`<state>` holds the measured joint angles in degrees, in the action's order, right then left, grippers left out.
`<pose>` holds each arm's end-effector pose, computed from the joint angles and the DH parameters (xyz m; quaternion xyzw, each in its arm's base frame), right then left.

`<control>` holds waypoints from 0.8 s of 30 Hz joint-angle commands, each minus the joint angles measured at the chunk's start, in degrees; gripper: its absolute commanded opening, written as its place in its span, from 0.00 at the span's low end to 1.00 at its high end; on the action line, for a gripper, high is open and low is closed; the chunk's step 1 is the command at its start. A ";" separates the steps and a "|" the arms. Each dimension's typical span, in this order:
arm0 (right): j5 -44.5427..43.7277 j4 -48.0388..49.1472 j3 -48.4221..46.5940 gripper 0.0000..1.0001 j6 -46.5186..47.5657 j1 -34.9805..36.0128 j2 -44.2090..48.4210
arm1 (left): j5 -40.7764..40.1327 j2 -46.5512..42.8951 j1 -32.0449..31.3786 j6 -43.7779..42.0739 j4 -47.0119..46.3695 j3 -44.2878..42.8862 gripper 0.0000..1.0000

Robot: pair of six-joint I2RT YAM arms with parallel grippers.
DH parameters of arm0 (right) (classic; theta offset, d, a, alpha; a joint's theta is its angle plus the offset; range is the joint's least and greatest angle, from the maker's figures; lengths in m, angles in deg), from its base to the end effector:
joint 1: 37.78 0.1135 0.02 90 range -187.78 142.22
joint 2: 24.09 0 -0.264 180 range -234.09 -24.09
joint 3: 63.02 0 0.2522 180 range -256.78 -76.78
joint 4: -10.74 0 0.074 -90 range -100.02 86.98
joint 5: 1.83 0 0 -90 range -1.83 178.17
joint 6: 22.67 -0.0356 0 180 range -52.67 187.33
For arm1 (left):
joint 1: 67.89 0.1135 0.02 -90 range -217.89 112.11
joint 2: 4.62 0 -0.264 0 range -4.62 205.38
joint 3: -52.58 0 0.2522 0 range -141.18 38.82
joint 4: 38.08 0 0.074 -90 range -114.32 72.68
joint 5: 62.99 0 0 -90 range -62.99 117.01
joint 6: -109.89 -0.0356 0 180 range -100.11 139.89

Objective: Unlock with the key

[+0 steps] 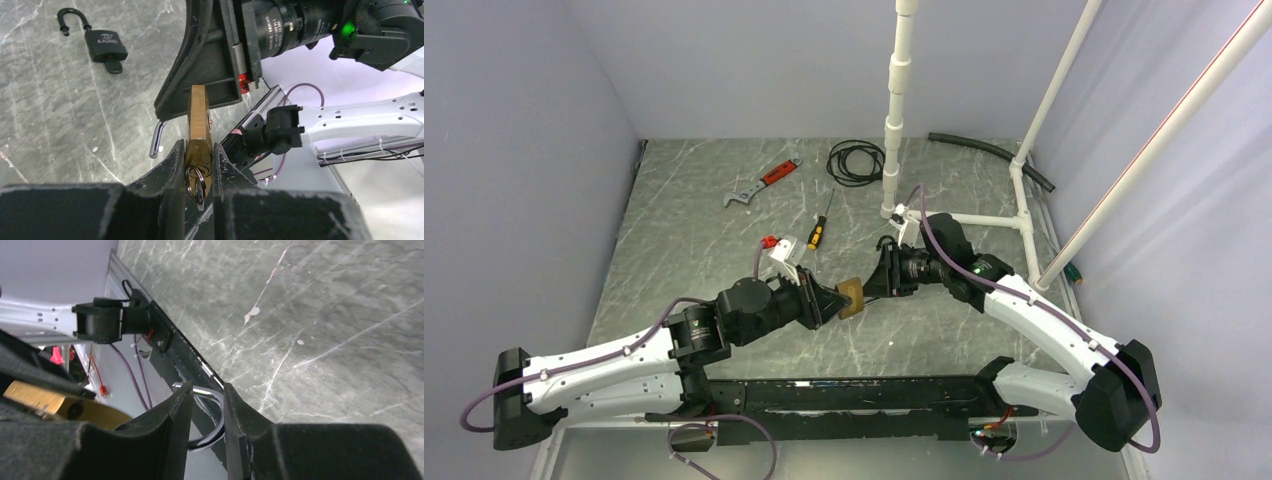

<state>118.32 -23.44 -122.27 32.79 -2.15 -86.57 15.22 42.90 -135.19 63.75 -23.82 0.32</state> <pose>0.1790 0.1503 0.2698 -0.1234 0.8645 0.4367 0.2160 0.0840 -0.1821 0.3110 0.0893 0.7570 -0.4858 0.4279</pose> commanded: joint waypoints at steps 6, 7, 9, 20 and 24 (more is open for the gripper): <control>7.58 1.63 2.61 0.30 2.20 -0.04 2.39 | -11.10 -5.03 0.75 -3.52 -4.44 1.07 0.00; 7.49 1.76 3.17 0.30 2.12 -0.04 2.38 | -12.21 -4.84 0.96 -3.39 -4.63 1.71 0.00; 6.75 1.33 4.08 0.30 2.07 -0.04 1.75 | -13.66 -4.27 1.52 -2.78 -5.93 3.57 0.00; -8.11 -6.69 4.60 0.31 0.00 -0.04 2.00 | -8.32 2.69 10.34 4.25 -14.00 11.43 0.00; -10.99 -8.93 3.13 0.38 0.16 -0.04 3.65 | -7.49 5.00 12.02 5.88 -14.03 11.08 0.00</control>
<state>113.36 -29.52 -116.89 33.18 -2.12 -85.37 6.32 47.82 -124.42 66.28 -26.36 13.63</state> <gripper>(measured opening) 0.360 0.193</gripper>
